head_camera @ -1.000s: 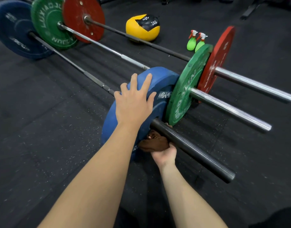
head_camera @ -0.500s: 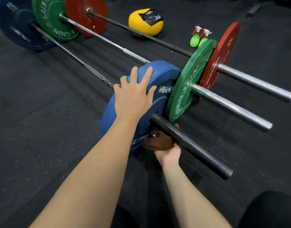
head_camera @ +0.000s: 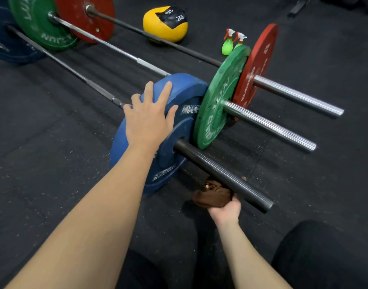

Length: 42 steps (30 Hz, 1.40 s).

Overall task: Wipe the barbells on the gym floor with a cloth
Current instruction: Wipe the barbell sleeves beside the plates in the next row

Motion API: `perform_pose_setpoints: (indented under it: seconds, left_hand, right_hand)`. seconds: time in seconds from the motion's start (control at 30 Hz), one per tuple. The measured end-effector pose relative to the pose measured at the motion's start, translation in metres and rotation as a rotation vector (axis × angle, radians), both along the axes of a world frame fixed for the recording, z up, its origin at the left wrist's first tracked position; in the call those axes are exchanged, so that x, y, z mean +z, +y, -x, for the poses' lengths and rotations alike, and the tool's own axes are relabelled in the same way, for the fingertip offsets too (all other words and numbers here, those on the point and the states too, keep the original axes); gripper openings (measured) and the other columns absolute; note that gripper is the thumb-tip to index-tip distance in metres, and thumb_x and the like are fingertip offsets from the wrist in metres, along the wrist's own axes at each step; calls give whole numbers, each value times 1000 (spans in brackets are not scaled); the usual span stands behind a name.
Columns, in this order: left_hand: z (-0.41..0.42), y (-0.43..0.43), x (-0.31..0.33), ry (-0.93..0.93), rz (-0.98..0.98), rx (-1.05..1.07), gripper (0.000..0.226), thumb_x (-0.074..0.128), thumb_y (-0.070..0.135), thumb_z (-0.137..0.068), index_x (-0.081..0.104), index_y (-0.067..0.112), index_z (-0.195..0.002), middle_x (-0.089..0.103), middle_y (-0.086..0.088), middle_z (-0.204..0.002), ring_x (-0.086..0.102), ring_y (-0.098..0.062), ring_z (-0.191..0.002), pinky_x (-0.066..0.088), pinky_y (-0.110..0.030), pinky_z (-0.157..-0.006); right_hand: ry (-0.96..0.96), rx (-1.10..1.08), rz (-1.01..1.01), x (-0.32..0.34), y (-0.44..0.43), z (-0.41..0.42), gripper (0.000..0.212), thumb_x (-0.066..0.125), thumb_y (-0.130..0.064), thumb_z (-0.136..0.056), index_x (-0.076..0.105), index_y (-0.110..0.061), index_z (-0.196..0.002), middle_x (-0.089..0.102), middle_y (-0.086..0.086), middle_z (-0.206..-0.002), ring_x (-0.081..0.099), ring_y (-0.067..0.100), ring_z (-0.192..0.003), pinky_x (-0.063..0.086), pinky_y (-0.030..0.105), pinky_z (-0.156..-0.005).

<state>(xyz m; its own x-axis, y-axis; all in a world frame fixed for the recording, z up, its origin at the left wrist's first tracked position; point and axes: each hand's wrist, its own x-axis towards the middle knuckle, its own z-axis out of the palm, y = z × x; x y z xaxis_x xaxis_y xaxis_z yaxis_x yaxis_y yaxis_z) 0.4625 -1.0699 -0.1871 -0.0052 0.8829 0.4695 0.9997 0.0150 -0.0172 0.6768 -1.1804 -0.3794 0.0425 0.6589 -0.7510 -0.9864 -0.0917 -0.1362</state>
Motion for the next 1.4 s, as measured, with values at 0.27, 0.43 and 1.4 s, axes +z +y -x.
perform_pose_setpoints:
  seconds: [0.27,0.43,1.4]
  left_hand:
    - [1,2,0,5,-4,7,58,34,57,-105,24,38,-159,36,-11,-159,52,-44,-111,46,-53,-81]
    - [0,0,1,15,2,6,58,35,56,-105,25,37,-159,35,-12,-159,52,-44,-109,43,-51,-78]
    - [-2,-6,2,-8,-7,-24,58,38,54,-106,27,33,-159,36,-17,-159,51,-48,-113,44,-54,-81]
  right_hand:
    - [93,96,-120,14,41,55,52,34,-38,-103,59,-6,-136,59,24,-137,55,41,-126,34,57,-113]
    - [140,44,-75,21,36,52,51,33,-29,-103,55,-4,-141,53,26,-144,47,41,-137,27,56,-120]
    - [-425,-367,50,48,-56,-137,40,35,-45,-98,67,-23,-87,71,0,-80,64,20,-74,52,25,-71]
